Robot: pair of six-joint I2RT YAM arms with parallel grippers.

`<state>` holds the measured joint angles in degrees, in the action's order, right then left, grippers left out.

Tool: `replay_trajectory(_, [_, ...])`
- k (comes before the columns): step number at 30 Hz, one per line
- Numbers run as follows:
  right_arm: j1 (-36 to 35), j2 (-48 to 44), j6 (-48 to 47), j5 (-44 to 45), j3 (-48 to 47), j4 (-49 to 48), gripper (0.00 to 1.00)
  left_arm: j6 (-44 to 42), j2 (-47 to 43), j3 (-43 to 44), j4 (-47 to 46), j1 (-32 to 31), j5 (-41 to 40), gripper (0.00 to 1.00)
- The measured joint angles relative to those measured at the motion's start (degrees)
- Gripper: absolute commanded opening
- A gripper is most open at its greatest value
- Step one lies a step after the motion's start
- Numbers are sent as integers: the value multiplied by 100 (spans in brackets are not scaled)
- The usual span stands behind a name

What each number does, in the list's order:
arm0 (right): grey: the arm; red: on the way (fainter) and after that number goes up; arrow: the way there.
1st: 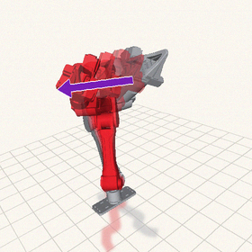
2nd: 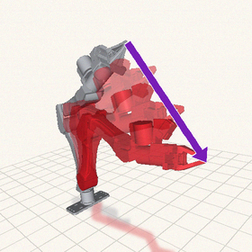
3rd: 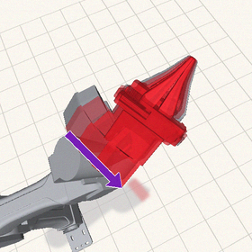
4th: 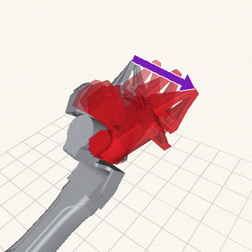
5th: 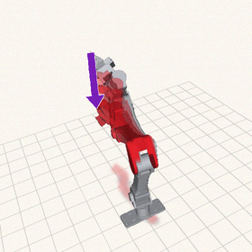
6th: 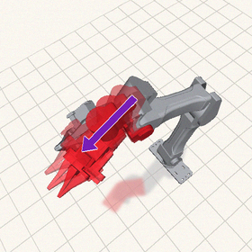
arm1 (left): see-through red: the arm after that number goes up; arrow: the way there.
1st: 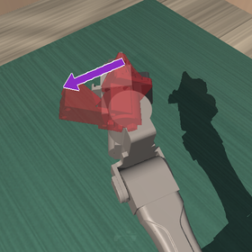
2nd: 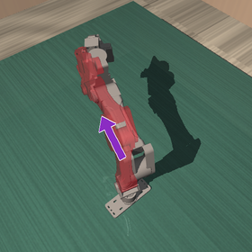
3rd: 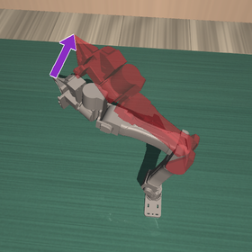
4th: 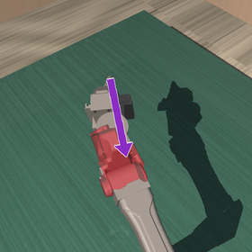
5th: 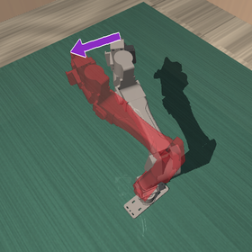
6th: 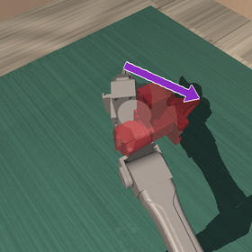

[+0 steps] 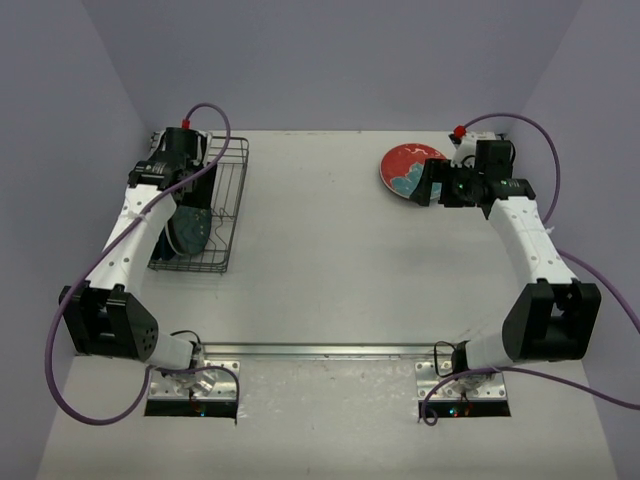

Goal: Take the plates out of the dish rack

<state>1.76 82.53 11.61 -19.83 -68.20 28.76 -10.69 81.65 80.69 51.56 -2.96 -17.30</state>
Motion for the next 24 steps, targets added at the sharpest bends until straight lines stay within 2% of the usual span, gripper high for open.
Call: replay_trajectory(24, [-2, -54, 64, -169, 17, -45, 99, 58, 164, -196, -287, -2, -371, 67])
